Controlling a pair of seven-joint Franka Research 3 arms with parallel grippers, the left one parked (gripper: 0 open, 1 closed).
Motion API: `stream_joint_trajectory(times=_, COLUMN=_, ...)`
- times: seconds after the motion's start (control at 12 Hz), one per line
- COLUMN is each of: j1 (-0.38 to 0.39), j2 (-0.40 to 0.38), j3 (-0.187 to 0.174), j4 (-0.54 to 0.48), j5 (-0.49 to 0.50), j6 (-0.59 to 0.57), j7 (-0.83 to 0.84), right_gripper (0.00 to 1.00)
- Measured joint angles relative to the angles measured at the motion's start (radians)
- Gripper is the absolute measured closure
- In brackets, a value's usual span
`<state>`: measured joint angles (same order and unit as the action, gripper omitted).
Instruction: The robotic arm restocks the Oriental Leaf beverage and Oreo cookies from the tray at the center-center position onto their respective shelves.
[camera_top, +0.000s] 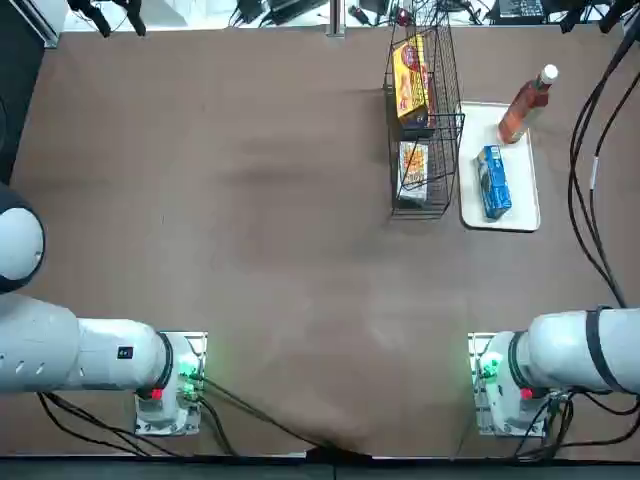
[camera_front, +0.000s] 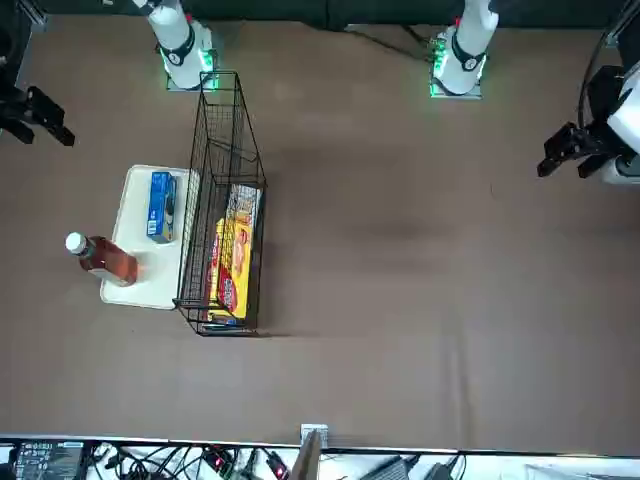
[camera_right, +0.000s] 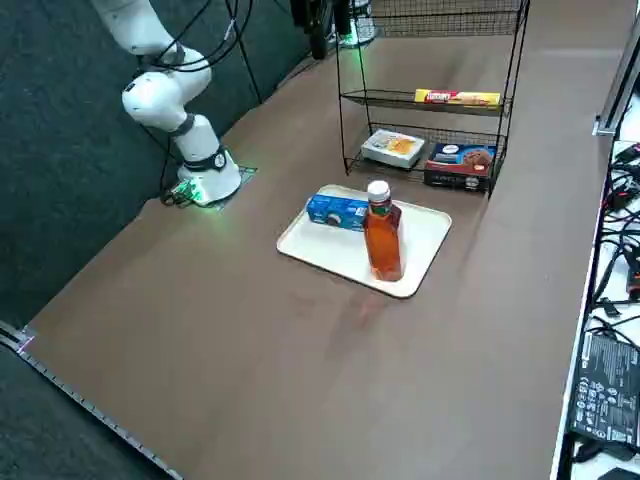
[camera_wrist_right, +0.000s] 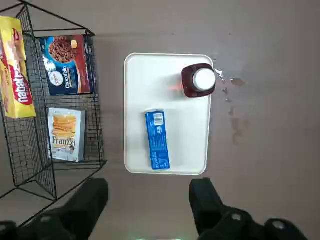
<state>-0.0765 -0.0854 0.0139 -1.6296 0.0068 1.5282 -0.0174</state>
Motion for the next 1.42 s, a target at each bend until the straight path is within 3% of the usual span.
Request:
stream_joint_trajectory(times=0.5, j1=-0.001, j2=0.004, j3=-0.002, j4=0.004, j5=0.000, j6=-0.005, j7=0.000, right_gripper=0.00)
stream_joint_trajectory(times=1.42, j1=-0.011, j2=0.085, j3=-0.011, j4=0.007, j5=-0.003, j6=0.055, j7=-0.001, right_gripper=0.00)
